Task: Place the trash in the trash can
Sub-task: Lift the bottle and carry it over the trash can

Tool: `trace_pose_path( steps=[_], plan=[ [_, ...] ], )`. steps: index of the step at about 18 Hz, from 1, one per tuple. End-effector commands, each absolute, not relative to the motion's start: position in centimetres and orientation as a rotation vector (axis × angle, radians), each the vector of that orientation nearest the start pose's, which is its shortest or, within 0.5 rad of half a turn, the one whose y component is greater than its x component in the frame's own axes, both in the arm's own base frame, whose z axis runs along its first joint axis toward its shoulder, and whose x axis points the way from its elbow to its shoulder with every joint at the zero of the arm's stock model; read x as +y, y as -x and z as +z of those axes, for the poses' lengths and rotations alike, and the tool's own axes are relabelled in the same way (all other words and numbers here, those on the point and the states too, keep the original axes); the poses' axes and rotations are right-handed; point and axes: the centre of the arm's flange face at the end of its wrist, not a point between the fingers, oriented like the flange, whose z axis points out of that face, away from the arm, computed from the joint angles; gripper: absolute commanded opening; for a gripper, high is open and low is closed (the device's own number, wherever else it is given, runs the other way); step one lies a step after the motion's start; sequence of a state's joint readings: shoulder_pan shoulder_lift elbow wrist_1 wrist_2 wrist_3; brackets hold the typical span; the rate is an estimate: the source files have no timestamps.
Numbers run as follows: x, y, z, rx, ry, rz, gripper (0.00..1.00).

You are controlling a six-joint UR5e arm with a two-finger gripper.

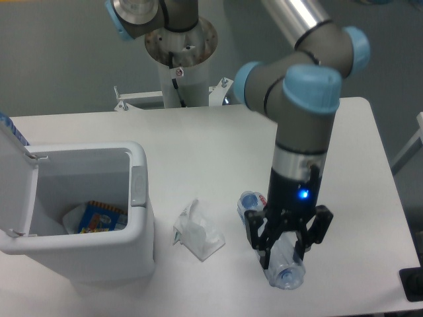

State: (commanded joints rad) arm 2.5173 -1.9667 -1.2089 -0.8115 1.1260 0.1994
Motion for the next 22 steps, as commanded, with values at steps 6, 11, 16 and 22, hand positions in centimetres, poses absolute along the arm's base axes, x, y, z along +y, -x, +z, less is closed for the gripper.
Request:
trace_pose_path(
  steps=[6, 11, 16, 22],
  plan=[
    [54.8, 42.1, 59.3, -0.601, 2.144, 0.012, 0.62],
    [56.7, 37.1, 61.5, -0.542, 2.131, -0.023, 0.62],
    [61.2, 29.3, 61.2, -0.396, 2.154, -0.088, 0.61],
    [62.8, 23.9, 61.6, -0.308, 2.166, -0.130, 0.60]
  ],
)
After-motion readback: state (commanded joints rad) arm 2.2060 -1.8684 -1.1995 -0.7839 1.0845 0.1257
